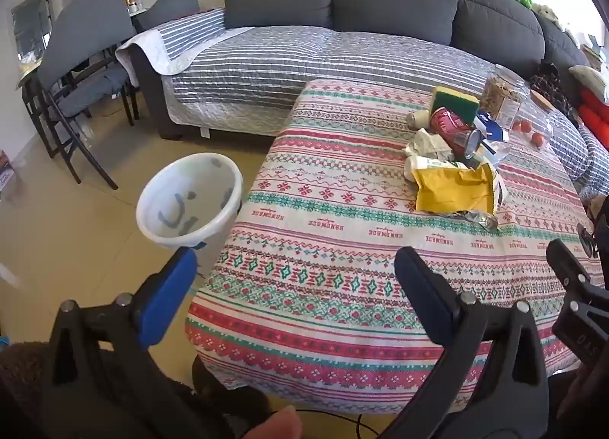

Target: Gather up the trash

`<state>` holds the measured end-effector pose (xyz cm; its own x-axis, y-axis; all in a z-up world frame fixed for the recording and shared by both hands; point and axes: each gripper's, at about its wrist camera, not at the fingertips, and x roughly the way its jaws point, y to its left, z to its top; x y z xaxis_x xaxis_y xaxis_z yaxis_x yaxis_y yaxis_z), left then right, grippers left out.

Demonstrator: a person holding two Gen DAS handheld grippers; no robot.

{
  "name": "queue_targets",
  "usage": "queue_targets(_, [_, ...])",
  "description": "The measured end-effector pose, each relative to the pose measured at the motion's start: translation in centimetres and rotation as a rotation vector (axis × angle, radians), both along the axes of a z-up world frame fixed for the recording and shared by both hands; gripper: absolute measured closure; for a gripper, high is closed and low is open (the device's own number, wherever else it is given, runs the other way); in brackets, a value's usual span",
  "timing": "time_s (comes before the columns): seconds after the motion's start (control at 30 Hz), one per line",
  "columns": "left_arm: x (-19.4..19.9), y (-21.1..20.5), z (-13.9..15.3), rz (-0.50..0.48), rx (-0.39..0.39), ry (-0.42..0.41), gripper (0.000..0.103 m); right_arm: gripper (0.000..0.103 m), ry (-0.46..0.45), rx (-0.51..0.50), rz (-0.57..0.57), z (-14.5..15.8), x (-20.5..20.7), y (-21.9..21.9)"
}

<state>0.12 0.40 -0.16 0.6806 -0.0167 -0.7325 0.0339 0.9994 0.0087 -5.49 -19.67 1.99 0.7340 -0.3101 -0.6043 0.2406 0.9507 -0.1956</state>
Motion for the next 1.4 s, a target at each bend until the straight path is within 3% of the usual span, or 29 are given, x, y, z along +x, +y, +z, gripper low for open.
queue_targets(0.07, [0.2,0.5,-0.1,-0.005,-0.002,0.002,0.000,0.000,-0.007,-0.009,0.000,0.0,-0.2,0.2])
queue_targets(0.13, [-0.5,-1.3,0.3,0.003,0.056,-0.021,0.000,0.000,-0.015,-0.016,-0.003,0.1,-0.6,0.6])
queue_targets(0.27, [-0.6,-1.4,0.4,-0.003,0.046,-0.020,0.000,0.000,0.023,0.029,-0.001,0.0,0.1,0.4])
queue_targets(1.4, [-0.4,-1.2,-0.1,-0.025,0.030,-0.009,0.000,0.000,0.009,0.048,-0.008,0.1,0.1,-0.3])
